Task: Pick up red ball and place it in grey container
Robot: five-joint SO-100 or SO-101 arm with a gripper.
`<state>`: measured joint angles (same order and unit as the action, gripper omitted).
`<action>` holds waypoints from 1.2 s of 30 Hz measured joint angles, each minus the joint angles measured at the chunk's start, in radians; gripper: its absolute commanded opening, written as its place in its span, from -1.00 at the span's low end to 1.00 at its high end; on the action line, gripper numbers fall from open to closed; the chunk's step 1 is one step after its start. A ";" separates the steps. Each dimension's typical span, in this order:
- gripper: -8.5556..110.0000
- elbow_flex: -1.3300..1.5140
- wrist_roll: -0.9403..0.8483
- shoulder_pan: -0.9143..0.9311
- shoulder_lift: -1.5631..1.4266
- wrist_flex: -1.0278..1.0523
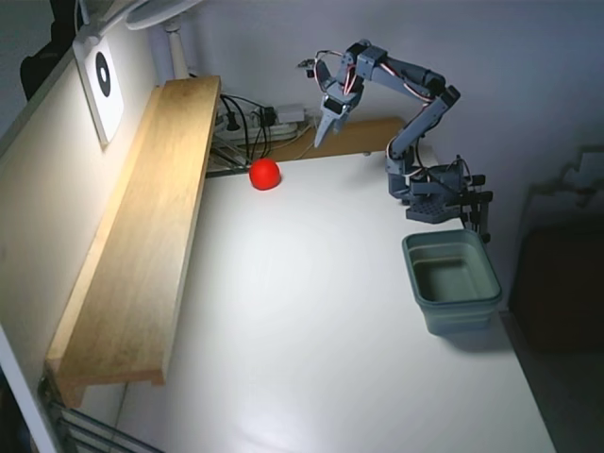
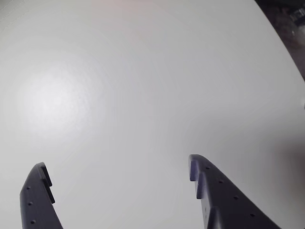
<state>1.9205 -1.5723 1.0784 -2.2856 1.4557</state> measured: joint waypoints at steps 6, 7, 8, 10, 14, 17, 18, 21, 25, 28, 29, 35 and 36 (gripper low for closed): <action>-0.21 0.124 0.000 0.000 -0.046 -0.089; -0.21 0.158 0.000 0.000 -0.057 -0.114; -0.21 0.192 0.000 0.000 -0.064 -0.138; -0.21 0.265 0.000 0.000 -0.080 -0.186; -0.21 0.417 0.000 0.000 -0.109 -0.307; -0.21 0.509 0.000 0.000 -0.118 -0.396; -0.21 0.538 0.000 0.000 -0.121 -0.428; -0.21 0.561 0.000 0.000 -0.121 -0.457; -0.21 0.563 0.000 -0.041 -0.123 -0.465; -0.21 0.563 0.000 -0.061 -0.123 -0.465; -0.21 0.563 0.000 -0.067 -0.123 -0.465; -0.21 0.571 0.000 -0.075 -0.123 -0.476; -0.21 0.578 0.000 -0.080 -0.123 -0.476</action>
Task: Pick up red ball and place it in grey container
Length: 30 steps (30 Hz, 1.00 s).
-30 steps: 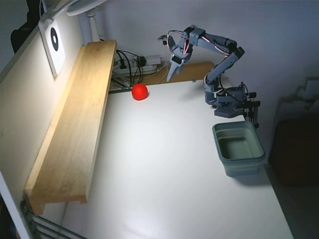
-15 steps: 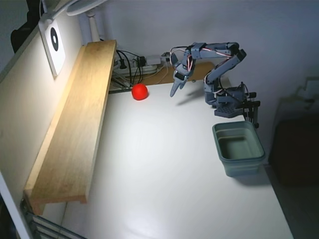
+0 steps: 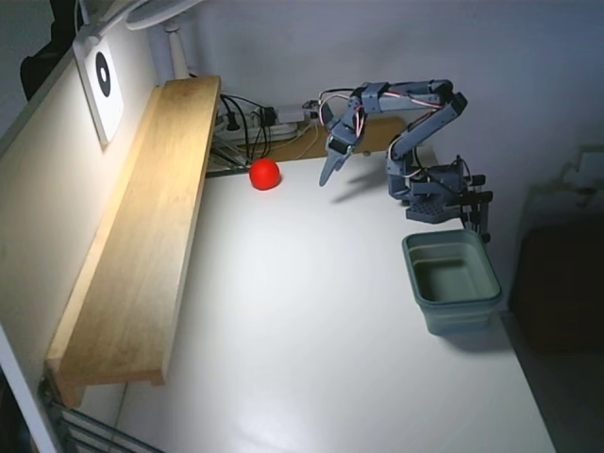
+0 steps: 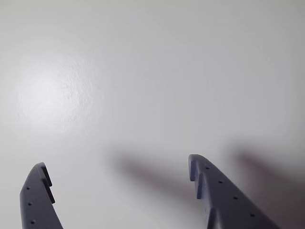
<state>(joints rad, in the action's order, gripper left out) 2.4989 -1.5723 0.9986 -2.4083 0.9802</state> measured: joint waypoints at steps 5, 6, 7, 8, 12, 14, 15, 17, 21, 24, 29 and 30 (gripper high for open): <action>-0.21 0.005 0.000 -0.003 0.003 -0.006; -0.21 0.006 0.000 -0.003 0.003 -0.008; -0.21 0.012 0.000 -0.003 0.003 -0.017; -0.21 0.018 0.000 -0.003 0.003 -0.023; -0.21 0.037 0.000 -0.003 0.005 -0.041; -0.21 0.037 0.000 -0.003 0.003 -0.057; -0.21 0.038 0.000 -0.003 0.003 -0.060; -0.21 0.037 0.000 -0.003 0.046 -0.100; -0.21 0.028 0.000 0.002 0.170 -0.178; -0.21 0.003 0.000 0.000 0.252 -0.232; -0.21 -0.066 0.000 -0.003 0.400 -0.307; -0.21 -0.081 0.000 -0.003 0.428 -0.324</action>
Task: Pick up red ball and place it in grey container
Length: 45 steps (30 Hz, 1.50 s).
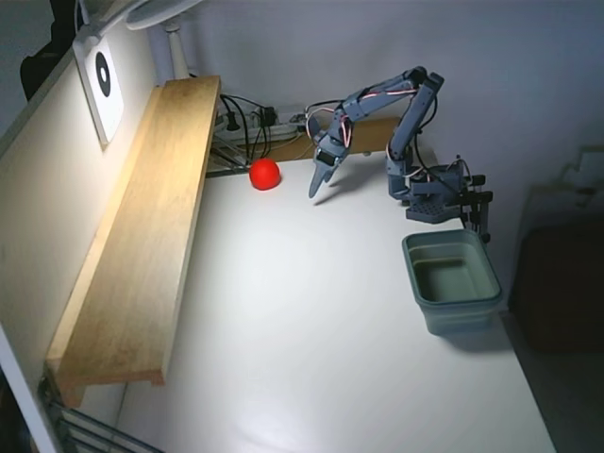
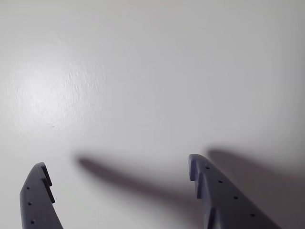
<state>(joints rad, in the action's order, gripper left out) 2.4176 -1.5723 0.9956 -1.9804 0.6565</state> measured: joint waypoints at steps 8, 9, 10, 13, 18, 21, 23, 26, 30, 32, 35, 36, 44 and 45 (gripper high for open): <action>-0.21 -0.130 0.000 0.002 0.209 -0.066; -0.21 -0.153 -0.002 0.002 0.235 -0.077; -0.21 -0.175 0.000 0.002 0.258 -0.083; -0.21 -0.225 0.000 0.000 0.319 -0.084; -0.21 -0.229 0.000 0.000 0.322 -0.084; -0.21 -0.253 0.000 0.000 0.345 -0.084; -0.21 -0.287 0.000 0.000 0.382 -0.087; -0.21 -0.339 -0.002 0.000 0.440 -0.087; -0.21 -0.425 0.000 0.000 0.511 -0.087; -0.21 -0.476 0.000 0.000 0.549 -0.087; -0.21 -0.520 0.000 0.000 0.581 -0.080; -0.21 -0.525 0.000 0.000 0.581 -0.064; -0.21 -0.624 0.000 0.000 0.563 0.100; -0.21 -0.626 0.000 0.000 0.563 0.101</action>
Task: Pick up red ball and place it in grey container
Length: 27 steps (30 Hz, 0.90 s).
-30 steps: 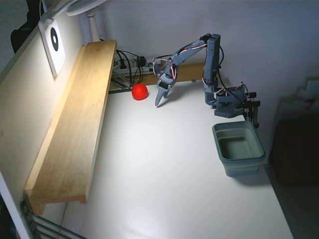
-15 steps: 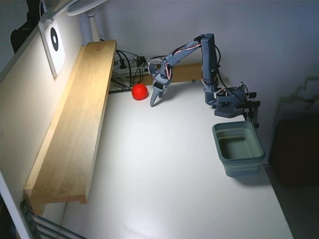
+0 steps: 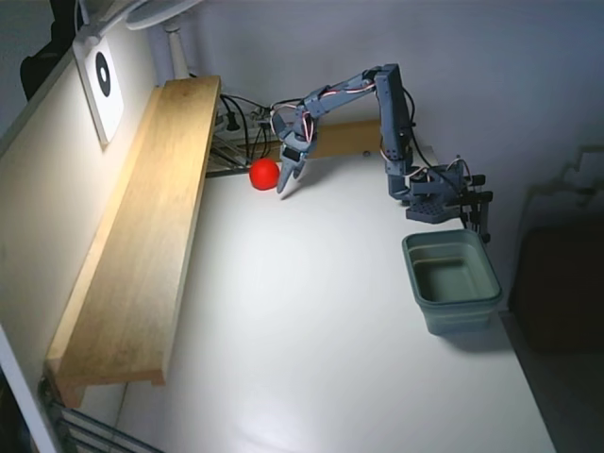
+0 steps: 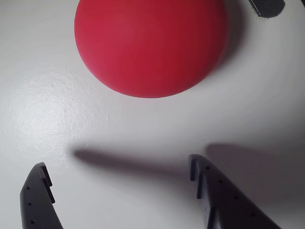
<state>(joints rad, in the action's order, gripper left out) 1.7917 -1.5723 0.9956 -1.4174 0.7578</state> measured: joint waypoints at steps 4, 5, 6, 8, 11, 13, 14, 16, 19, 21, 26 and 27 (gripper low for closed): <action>-0.21 -0.091 0.000 0.000 0.043 0.020; -0.21 -0.109 0.000 0.000 0.061 0.020; -0.21 -0.127 0.000 0.000 0.081 0.023; -0.21 -0.173 0.000 0.003 0.114 0.037; -0.21 -0.250 0.000 0.002 0.172 0.048; -0.21 -0.301 0.000 0.000 0.216 0.064; -0.21 -0.331 0.000 0.000 0.238 0.072; -0.21 -0.383 0.000 0.003 0.272 0.083; -0.21 -0.437 0.000 0.006 0.311 0.104; -0.21 -0.445 0.000 0.008 0.313 0.109; -0.21 -0.445 0.000 0.040 0.313 0.109; -0.21 -0.454 0.000 0.046 0.322 0.110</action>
<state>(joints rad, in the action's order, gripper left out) 1.3376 -1.5723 1.0416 -1.0953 0.8682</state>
